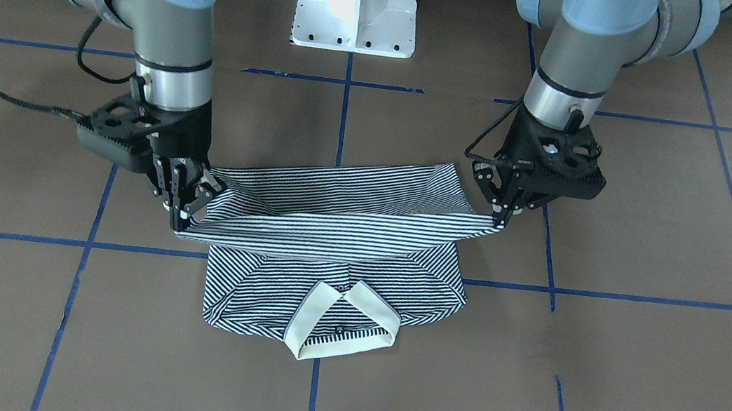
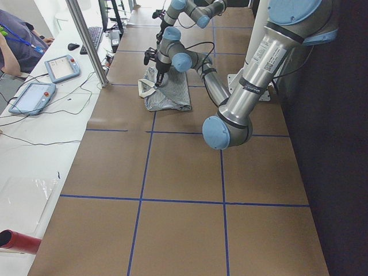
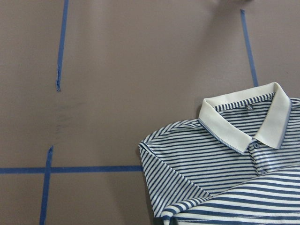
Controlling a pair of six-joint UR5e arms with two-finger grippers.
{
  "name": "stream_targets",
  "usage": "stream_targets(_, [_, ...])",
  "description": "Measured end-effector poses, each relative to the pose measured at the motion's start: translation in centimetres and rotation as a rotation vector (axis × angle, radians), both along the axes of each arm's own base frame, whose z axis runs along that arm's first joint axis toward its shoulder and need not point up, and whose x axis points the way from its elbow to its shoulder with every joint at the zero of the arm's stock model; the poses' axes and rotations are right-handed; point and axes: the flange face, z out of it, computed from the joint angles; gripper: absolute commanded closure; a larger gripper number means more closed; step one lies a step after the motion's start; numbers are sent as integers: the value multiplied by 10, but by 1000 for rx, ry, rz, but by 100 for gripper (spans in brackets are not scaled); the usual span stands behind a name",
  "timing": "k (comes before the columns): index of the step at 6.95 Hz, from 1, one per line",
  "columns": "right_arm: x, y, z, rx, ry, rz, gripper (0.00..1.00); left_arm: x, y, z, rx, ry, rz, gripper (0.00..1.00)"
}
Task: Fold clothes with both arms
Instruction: 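Lay the hem down near the collar with both grippers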
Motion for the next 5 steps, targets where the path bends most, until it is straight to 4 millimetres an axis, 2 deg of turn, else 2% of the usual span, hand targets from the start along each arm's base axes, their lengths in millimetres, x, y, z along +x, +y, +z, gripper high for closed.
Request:
stream_targets(1, [-19,-17,16,-7,12,0,100,22,-27,22,8,-8,-11,100])
stream_targets(2, [-33,-27,31,-10,18,-2,100,37,-46,42,15,-20,-25,100])
stream_targets(4, [-54,-33,56,-16,31,-12,100,52,-57,57,20,-26,-28,100])
stream_targets(5, [-60,-32,62,-19,35,-18,60,59,-54,59,18,-26,-22,71])
